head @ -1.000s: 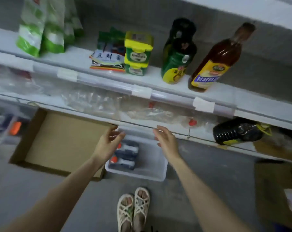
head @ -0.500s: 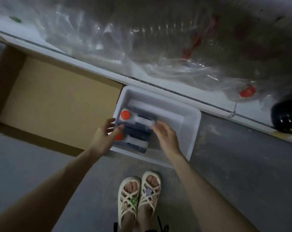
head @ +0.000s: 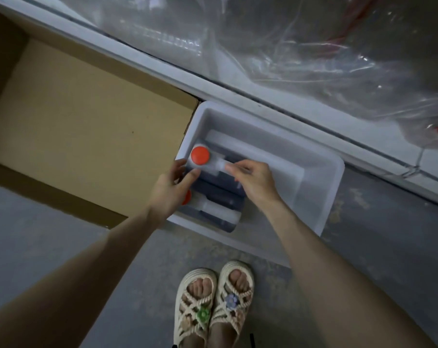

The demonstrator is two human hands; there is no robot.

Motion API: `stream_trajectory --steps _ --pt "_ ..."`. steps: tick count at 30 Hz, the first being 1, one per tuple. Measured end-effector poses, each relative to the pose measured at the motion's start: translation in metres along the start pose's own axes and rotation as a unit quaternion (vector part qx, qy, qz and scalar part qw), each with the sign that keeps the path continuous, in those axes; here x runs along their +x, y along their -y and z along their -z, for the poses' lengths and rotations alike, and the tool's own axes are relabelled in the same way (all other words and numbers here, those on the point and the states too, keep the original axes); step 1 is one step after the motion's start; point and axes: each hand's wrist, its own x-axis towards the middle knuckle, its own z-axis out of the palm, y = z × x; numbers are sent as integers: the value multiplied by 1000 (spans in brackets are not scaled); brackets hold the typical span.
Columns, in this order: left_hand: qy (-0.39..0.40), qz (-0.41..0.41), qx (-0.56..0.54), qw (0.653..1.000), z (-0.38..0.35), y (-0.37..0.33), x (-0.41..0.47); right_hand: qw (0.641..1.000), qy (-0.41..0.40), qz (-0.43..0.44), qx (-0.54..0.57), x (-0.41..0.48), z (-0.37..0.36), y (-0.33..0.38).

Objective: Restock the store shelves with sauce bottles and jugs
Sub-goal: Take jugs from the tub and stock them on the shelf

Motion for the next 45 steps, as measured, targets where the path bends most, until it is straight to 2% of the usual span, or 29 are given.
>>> stream_trajectory --steps 8,16,21,27,35,41,45 --pt "12 -24 -21 999 2 -24 -17 998 -27 -20 53 -22 29 28" --pt "136 -111 4 984 5 -119 -91 997 -42 -8 72 -112 116 112" --pt "204 -173 50 962 13 -200 -161 996 -53 24 64 -194 188 194" --pt "263 -290 54 919 21 -343 -268 989 -103 85 64 -316 292 327" --pt "262 -415 18 871 31 -529 -423 962 -183 187 75 -479 409 478" --pt "253 -454 31 854 11 -624 -497 936 -249 248 32 -542 486 533" --pt "233 -477 28 847 -17 -666 -519 926 -259 273 29 -551 536 550"
